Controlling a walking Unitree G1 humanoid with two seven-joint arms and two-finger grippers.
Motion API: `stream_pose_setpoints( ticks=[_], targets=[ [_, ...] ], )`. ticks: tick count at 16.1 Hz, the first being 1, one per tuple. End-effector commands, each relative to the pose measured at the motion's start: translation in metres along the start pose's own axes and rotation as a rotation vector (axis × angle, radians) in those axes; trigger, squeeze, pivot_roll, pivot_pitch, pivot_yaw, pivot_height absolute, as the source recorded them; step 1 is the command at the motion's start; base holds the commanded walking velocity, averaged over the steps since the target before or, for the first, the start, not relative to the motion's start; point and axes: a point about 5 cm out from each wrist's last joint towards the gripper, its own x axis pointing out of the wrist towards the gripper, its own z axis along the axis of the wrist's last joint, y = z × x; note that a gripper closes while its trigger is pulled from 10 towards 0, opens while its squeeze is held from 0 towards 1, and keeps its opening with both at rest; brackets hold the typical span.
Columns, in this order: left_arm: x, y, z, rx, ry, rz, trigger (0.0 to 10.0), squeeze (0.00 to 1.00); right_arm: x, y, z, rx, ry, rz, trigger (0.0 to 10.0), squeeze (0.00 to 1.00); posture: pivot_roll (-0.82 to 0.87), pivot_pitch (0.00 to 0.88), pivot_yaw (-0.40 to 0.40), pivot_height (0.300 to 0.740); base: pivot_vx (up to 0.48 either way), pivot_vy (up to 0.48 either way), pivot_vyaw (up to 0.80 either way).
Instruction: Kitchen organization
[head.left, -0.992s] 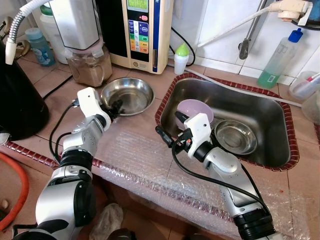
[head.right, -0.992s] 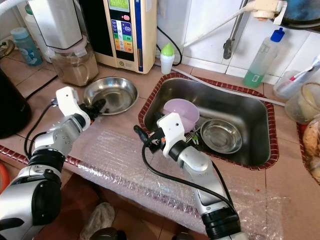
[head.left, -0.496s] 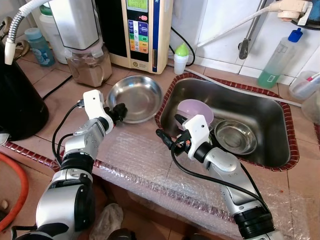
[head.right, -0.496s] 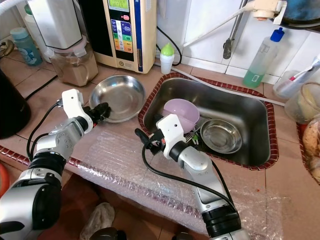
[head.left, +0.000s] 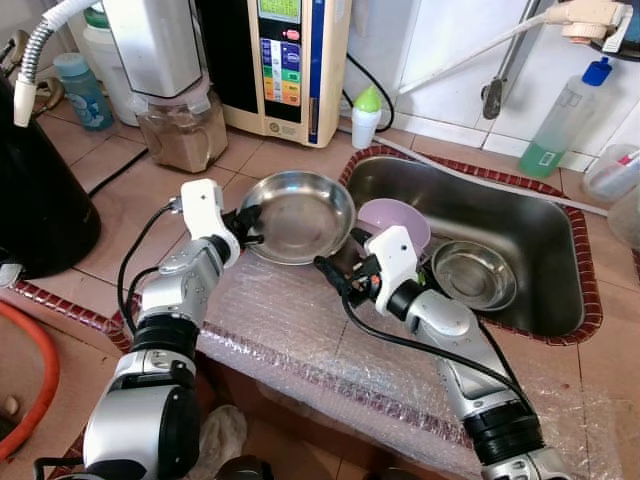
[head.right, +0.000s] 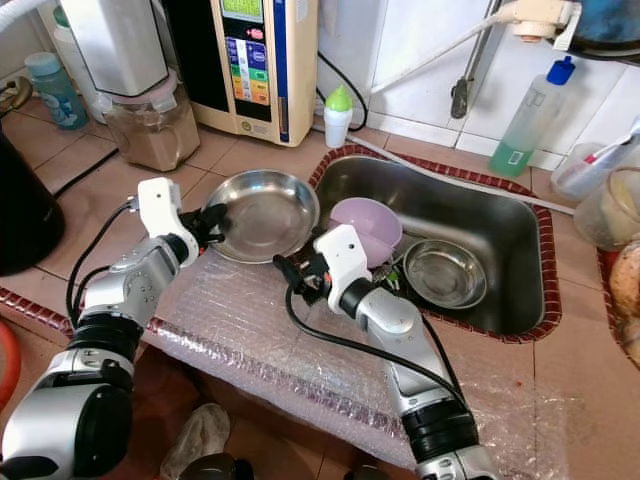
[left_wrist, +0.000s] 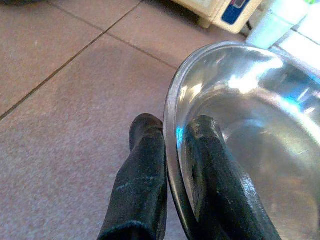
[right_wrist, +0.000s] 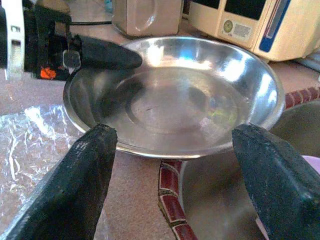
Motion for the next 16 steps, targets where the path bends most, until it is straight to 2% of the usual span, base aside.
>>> stream_pose_setpoints(
  ticks=[1, 5, 7, 10, 16],
  targets=[
    [-0.002, 0.003, -0.011, 0.016, 0.039, 0.02, 0.0, 0.0, 0.001, -0.004, 0.002, -0.003, -0.01, -0.017, 10.0, 0.0, 0.01, 0.0, -0.011, 0.74, 0.0, 0.0, 0.0],
    [-0.007, 0.005, -0.02, 0.049, 0.037, 0.045, 0.0, 0.0, 0.003, -0.007, 0.0, -0.005, -0.005, -0.019, 10.0, 0.0, 0.02, 0.0, -0.027, 0.74, 0.0, 0.0, 0.0],
    [-0.01, -0.001, -0.025, 0.091, 0.013, 0.031, 0.0, 0.0, 0.005, -0.009, -0.002, -0.003, 0.003, -0.023, 10.0, 0.0, 0.03, 0.0, -0.046, 0.74, 0.0, 0.0, 0.0],
    [-0.011, -0.007, -0.016, 0.128, -0.099, 0.037, 0.0, 0.0, 0.009, -0.01, 0.0, 0.002, -0.006, -0.021, 10.0, 0.0, 0.04, 0.0, -0.071, 0.74, 0.0, 0.0, 0.0],
    [-0.017, -0.03, 0.004, 0.198, -0.282, -0.046, 0.0, 0.0, 0.016, -0.043, 0.011, 0.086, -0.056, -0.224, 10.0, 0.0, 0.02, 0.0, -0.062, 0.74, 0.0, 0.0, 0.0]
  ],
)
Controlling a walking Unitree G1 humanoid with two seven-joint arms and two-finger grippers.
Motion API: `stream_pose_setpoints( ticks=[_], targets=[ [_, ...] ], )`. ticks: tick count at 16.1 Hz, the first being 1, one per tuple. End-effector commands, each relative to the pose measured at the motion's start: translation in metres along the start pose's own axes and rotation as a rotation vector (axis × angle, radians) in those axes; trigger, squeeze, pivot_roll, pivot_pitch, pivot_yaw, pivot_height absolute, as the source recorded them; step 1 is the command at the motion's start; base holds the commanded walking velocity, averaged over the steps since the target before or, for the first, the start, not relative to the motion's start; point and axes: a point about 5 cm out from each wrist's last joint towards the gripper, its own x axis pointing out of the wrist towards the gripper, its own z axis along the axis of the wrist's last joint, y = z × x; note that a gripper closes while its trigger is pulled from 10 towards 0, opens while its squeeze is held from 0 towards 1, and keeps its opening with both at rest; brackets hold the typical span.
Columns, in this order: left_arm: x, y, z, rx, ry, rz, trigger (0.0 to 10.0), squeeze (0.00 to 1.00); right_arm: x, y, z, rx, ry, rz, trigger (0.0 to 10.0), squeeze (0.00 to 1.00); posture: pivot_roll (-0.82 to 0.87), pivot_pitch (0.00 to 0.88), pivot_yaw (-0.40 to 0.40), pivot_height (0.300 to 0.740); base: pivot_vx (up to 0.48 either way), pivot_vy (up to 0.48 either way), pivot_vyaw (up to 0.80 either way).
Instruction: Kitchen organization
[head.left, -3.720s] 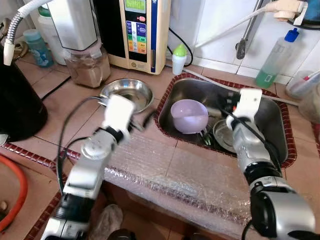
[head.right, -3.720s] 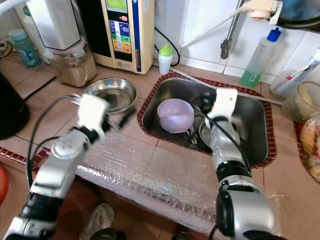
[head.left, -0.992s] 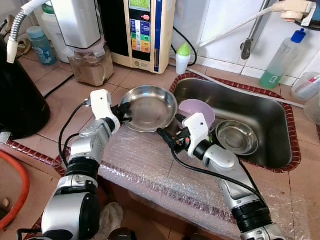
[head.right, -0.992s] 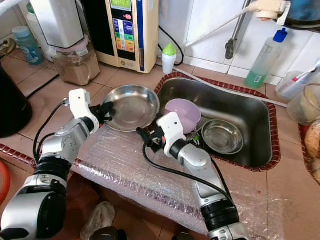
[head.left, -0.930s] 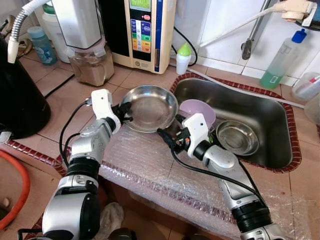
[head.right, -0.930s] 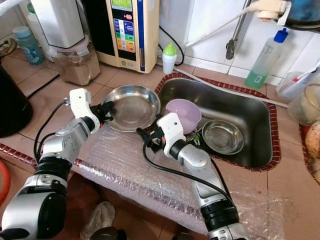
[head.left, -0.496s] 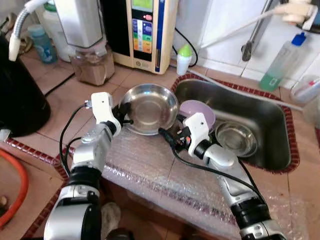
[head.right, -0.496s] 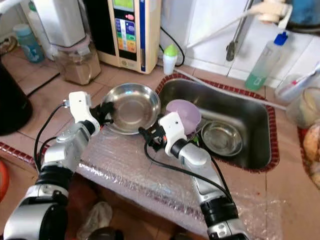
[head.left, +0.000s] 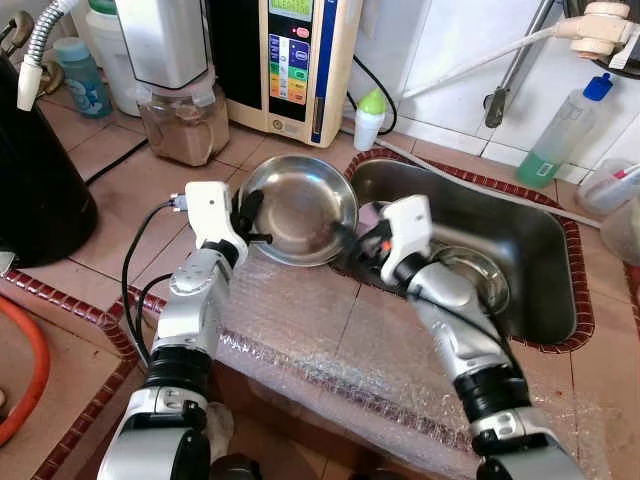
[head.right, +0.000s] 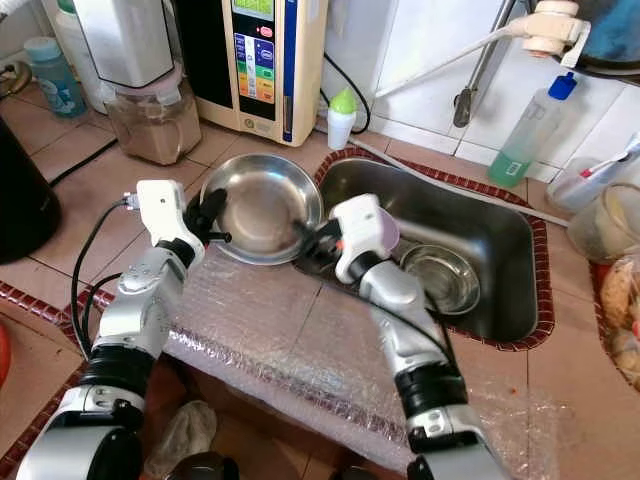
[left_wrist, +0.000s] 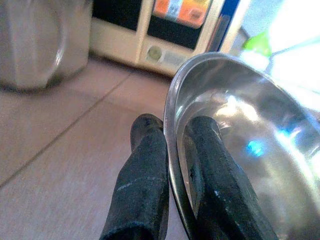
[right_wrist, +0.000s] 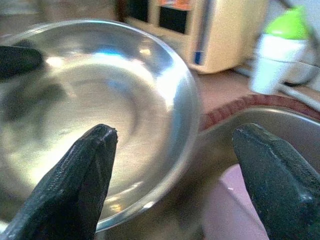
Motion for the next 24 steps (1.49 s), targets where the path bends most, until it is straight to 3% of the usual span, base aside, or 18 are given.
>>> stream_pose_setpoints(
  ticks=[1, 2, 5, 9, 10, 11, 15, 16, 19, 24],
  targets=[
    [0.0, -0.012, 0.009, 0.034, -0.058, -0.058, 0.0, 0.0, 0.0, -0.009, 0.003, 0.016, -0.016, -0.059, 10.0, 0.0, 0.0, 0.0, -0.049, 0.74, 0.0, 0.0, 0.0],
    [0.0, -0.019, 0.013, 0.052, -0.07, -0.092, 0.0, 0.0, 0.0, -0.015, 0.004, -0.012, -0.024, -0.1, 10.0, 0.0, -0.01, 0.0, -0.033, 0.74, 0.0, 0.0, 0.0],
    [-0.001, -0.042, 0.035, 0.145, -0.16, -0.216, 0.0, 0.0, -0.002, -0.024, 0.002, 0.039, -0.032, -0.202, 10.0, 0.0, -0.02, 0.0, -0.019, 0.74, 0.0, 0.0, 0.0],
    [-0.008, -0.052, 0.037, 0.126, -0.212, -0.263, 0.0, 0.0, 0.0, -0.033, -0.001, 0.059, -0.002, -0.27, 10.0, 0.0, -0.01, 0.0, -0.024, 0.74, 0.0, 0.0, 0.0],
    [-0.01, -0.053, 0.036, 0.114, -0.216, -0.272, 0.0, 0.0, 0.004, -0.035, 0.001, 0.12, -0.013, -0.276, 8.4, 0.0, -0.01, 0.0, -0.028, 0.74, 0.0, 0.0, 0.0],
    [-0.012, -0.054, 0.035, 0.103, -0.219, -0.283, 0.0, 0.0, 0.007, -0.034, 0.004, 0.167, -0.032, -0.259, 0.0, 0.0, -0.01, 0.0, -0.03, 0.74, 0.0, 0.0, 0.0],
    [-0.013, -0.057, 0.038, 0.098, -0.245, -0.298, 0.0, 0.0, 0.011, -0.036, 0.004, 0.27, -0.022, -0.28, 0.0, 0.0, -0.01, 0.0, -0.036, 0.74, 0.0, 0.0, 0.0],
    [-0.013, -0.057, 0.04, 0.091, -0.256, -0.296, 0.0, 0.0, 0.012, -0.035, 0.001, 0.332, -0.008, -0.272, 0.0, 0.0, -0.01, 0.0, -0.036, 0.74, 0.0, 0.0, 0.0],
    [-0.013, -0.057, 0.04, 0.079, -0.262, -0.303, 0.0, 0.0, 0.015, -0.027, -0.007, 0.458, 0.035, -0.178, 0.0, 0.0, 0.0, 0.0, -0.036, 0.74, 0.0, 0.0, 0.0],
    [-0.011, -0.055, 0.039, 0.079, -0.257, -0.298, 0.0, 0.0, 0.014, -0.022, -0.01, 0.536, 0.072, -0.06, 0.0, 0.0, -0.01, 0.0, -0.037, 0.74, 0.0, 0.0, 0.0]
  ],
)
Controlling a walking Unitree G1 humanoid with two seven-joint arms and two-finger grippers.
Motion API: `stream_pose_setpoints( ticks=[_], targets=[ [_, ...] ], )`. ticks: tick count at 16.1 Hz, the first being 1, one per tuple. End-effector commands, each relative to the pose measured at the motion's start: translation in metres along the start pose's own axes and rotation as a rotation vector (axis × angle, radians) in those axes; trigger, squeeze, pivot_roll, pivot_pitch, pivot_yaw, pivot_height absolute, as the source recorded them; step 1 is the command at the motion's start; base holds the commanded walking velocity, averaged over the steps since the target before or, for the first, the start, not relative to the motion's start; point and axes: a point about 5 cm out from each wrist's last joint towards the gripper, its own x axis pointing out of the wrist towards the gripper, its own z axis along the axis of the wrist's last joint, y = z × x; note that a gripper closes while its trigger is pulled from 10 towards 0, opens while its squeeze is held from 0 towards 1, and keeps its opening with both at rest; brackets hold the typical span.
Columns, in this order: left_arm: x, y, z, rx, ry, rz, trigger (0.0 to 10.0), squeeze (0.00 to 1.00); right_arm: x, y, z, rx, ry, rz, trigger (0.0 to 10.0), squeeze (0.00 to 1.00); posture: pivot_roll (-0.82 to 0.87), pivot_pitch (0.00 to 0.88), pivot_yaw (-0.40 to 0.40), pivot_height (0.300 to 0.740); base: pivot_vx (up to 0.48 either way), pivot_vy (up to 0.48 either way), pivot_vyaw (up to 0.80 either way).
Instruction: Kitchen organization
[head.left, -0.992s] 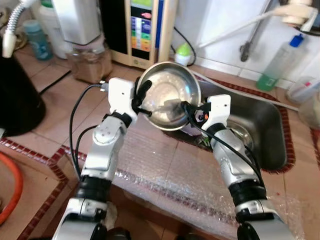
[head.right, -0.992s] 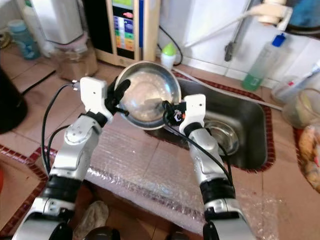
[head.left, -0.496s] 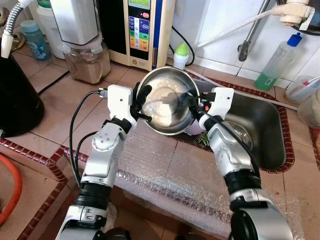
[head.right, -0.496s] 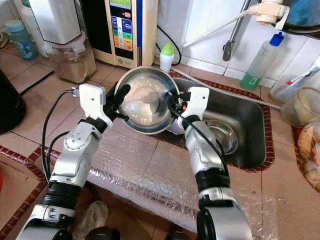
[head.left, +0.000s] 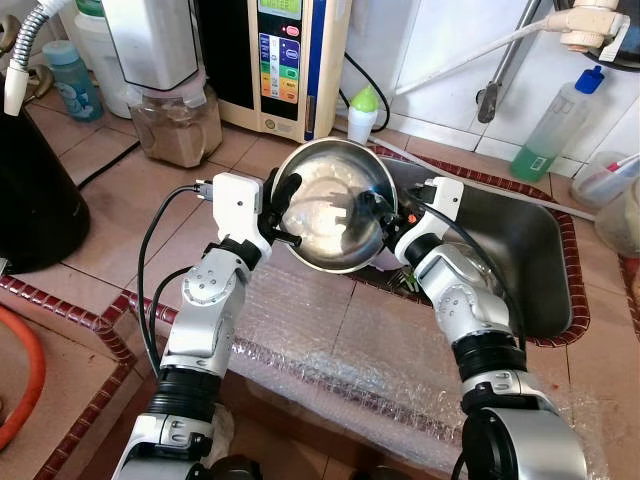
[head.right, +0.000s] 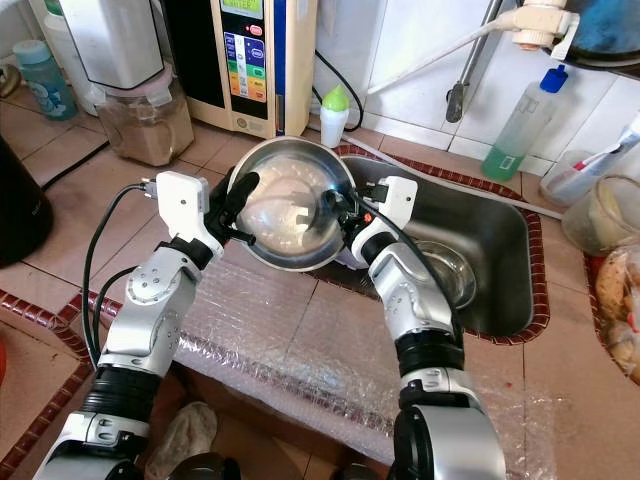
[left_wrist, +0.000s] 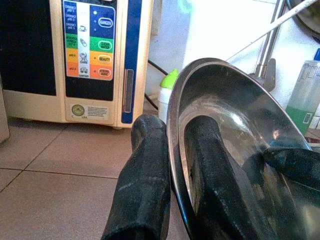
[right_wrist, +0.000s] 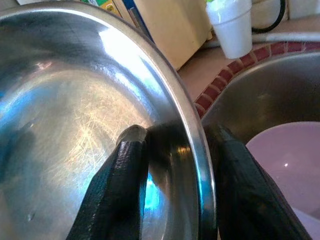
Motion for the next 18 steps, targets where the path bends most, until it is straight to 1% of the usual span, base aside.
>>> stream_pose_setpoints(
  ticks=[1, 2, 4, 5, 6, 11, 12, 13, 14, 15, 16, 17, 18],
  targets=[
    [0.008, -0.01, 0.019, -0.005, -0.109, -0.065, 0.0, 0.0, -0.004, -0.007, -0.011, 0.028, 0.077, -0.001, 0.0, 0.0, -0.01, 0.0, -0.036, 0.74, 0.0, 0.0, 0.0],
    [0.008, -0.01, 0.019, -0.004, -0.107, -0.065, 0.0, 0.0, -0.005, -0.008, -0.01, 0.022, 0.082, 0.004, 0.0, 0.0, -0.01, 0.0, -0.036, 0.74, 0.0, 0.0, 0.0],
    [0.009, -0.009, 0.02, -0.007, -0.118, -0.057, 0.0, 0.0, -0.007, -0.008, -0.013, 0.019, 0.142, 0.048, 0.0, 0.0, -0.01, 0.0, -0.032, 0.74, 0.0, 0.0, 0.0],
    [0.009, -0.01, 0.02, -0.008, -0.118, -0.061, 0.0, 0.0, -0.009, -0.006, -0.018, 0.007, 0.189, 0.076, 0.0, 0.0, -0.01, 0.0, -0.034, 0.74, 0.0, 0.0, 0.0],
    [0.01, -0.01, 0.02, -0.008, -0.116, -0.064, 0.0, 0.0, -0.009, -0.006, -0.021, 0.01, 0.206, 0.085, 0.0, 0.0, -0.01, 0.0, -0.034, 0.74, 0.0, 0.0, 0.0],
    [0.01, -0.011, 0.016, -0.008, -0.098, -0.074, 0.0, 0.0, -0.012, -0.007, -0.025, 0.026, 0.229, 0.083, 0.0, 0.0, -0.02, 0.0, -0.025, 0.74, 0.0, 0.0, 0.0],
    [0.01, -0.011, 0.015, -0.007, -0.086, -0.07, 0.0, 0.34, -0.012, -0.008, -0.023, 0.028, 0.216, 0.073, 0.0, 0.0, -0.02, 0.0, -0.025, 0.74, 0.0, 0.0, 0.0],
    [0.011, -0.012, 0.013, -0.026, -0.068, -0.091, 10.0, 1.0, -0.011, -0.01, -0.02, 0.017, 0.203, 0.059, 0.0, 0.0, -0.02, 0.0, -0.025, 0.74, 0.0, 0.0, 0.0],
    [0.011, -0.014, 0.012, -0.004, -0.059, -0.116, 10.0, 1.0, -0.011, -0.012, -0.017, 0.01, 0.18, 0.036, 0.0, 0.0, -0.02, 0.0, -0.026, 0.74, 0.0, 0.0, 0.0],
    [0.012, -0.014, 0.011, 0.026, -0.043, -0.121, 10.0, 1.0, -0.008, -0.018, -0.008, -0.014, 0.128, -0.038, 0.0, 0.0, -0.02, 0.0, -0.027, 0.74, 0.0, 0.0, 0.0],
    [0.012, -0.014, 0.011, 0.031, -0.041, -0.12, 10.0, 1.0, -0.008, -0.018, -0.006, -0.014, 0.117, -0.053, 0.0, 0.0, -0.02, 0.0, -0.027, 0.74, 0.0, 0.0, 0.0],
    [0.012, -0.014, 0.006, 0.038, -0.013, -0.12, 10.0, 1.0, -0.007, -0.022, -0.002, -0.008, 0.089, -0.096, 0.0, 0.0, -0.02, 0.0, -0.029, 0.74, 0.0, 0.0, 0.0],
    [0.011, -0.013, 0.003, 0.049, 0.006, -0.122, 10.0, 1.0, -0.007, -0.023, -0.002, -0.013, 0.083, -0.108, 0.0, 0.0, -0.02, 0.0, -0.03, 0.74, 0.0, 0.0, 0.0]
  ],
)
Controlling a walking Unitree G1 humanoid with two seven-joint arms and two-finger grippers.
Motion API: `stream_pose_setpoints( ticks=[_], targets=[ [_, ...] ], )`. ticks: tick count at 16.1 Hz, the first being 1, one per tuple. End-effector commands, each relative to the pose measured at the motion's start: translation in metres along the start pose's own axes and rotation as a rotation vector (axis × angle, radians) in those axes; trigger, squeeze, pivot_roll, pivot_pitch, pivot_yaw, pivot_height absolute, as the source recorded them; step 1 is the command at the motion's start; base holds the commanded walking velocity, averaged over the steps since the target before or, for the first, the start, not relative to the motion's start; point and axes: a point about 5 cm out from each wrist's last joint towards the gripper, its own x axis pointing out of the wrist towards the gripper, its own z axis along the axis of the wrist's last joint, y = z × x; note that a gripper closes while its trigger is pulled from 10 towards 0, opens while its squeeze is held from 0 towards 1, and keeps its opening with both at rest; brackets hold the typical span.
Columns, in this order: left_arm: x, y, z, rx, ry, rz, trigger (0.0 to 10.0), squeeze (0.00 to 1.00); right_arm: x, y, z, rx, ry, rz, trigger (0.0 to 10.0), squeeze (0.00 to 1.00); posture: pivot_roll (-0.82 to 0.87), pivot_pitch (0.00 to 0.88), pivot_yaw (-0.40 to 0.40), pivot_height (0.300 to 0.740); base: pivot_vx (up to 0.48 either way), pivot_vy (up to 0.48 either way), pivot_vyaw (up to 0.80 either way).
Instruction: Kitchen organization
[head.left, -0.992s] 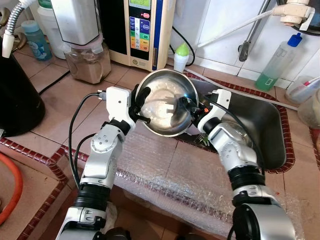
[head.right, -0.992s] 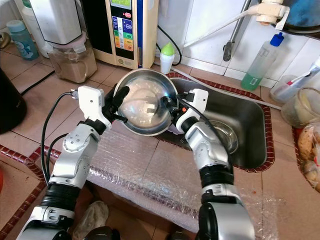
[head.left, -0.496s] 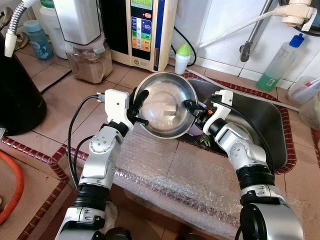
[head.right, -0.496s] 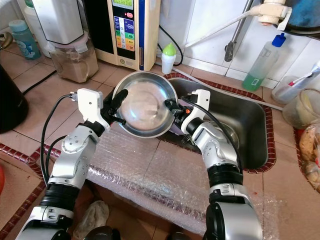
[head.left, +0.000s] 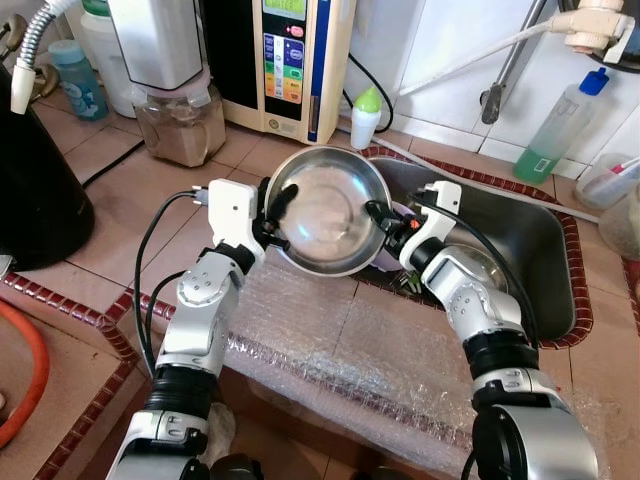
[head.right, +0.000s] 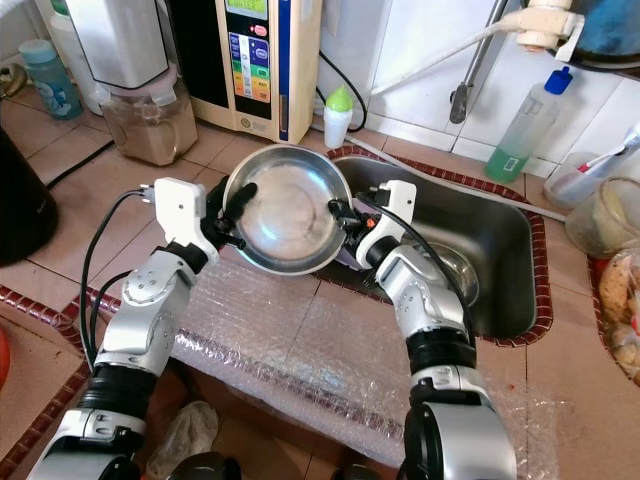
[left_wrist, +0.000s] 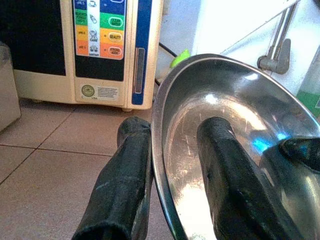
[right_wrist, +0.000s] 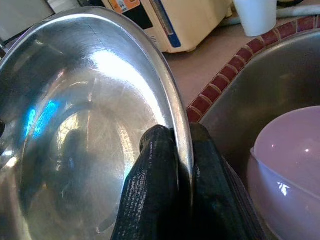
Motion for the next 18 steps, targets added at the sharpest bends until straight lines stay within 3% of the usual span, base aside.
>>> stream_pose_setpoints(
  ticks=[1, 4, 10, 11, 14, 16, 18],
  targets=[
    [0.011, -0.022, 0.015, 0.05, -0.054, -0.121, 10.0, 1.0, -0.004, -0.017, -0.003, -0.017, 0.019, -0.167, 0.0, 0.0, -0.02, 0.0, -0.03, 0.74, 0.0, 0.0, 0.0],
    [0.009, -0.02, 0.016, 0.072, -0.044, -0.138, 10.0, 1.0, -0.008, -0.032, 0.008, -0.017, -0.075, -0.322, 0.0, 0.0, -0.01, 0.0, -0.03, 0.74, 0.0, 0.0, 0.0],
    [0.007, -0.018, 0.013, 0.092, 0.0, -0.164, 10.0, 1.0, -0.019, -0.051, 0.03, -0.013, -0.229, -0.499, 0.0, 0.0, -0.02, 0.0, -0.019, 0.74, 0.0, 0.0, 0.0],
    [0.007, -0.018, 0.013, 0.096, 0.001, -0.167, 10.0, 1.0, -0.021, -0.054, 0.031, -0.019, -0.237, -0.52, 0.0, 0.0, -0.02, 0.0, -0.018, 0.74, 0.0, 0.0, 0.0],
    [-0.002, -0.024, 0.002, 0.159, 0.065, -0.235, 10.0, 1.0, -0.039, -0.08, 0.027, -0.109, -0.167, -0.766, 0.0, 0.0, -0.02, 0.0, -0.017, 0.74, 0.0, 0.0, 0.0],
    [-0.009, -0.028, -0.006, 0.19, 0.114, -0.299, 10.0, 1.0, -0.046, -0.087, 0.025, -0.056, -0.199, -0.827, 0.0, 0.0, -0.01, 0.0, -0.017, 0.74, 0.0, 0.0, 0.0],
    [-0.014, -0.03, -0.012, 0.211, 0.149, -0.336, 10.0, 1.0, -0.047, -0.09, 0.022, -0.07, -0.175, -0.841, 6.4, 0.0, -0.01, 0.0, -0.014, 0.74, 0.0, 0.0, 0.0]
  ],
)
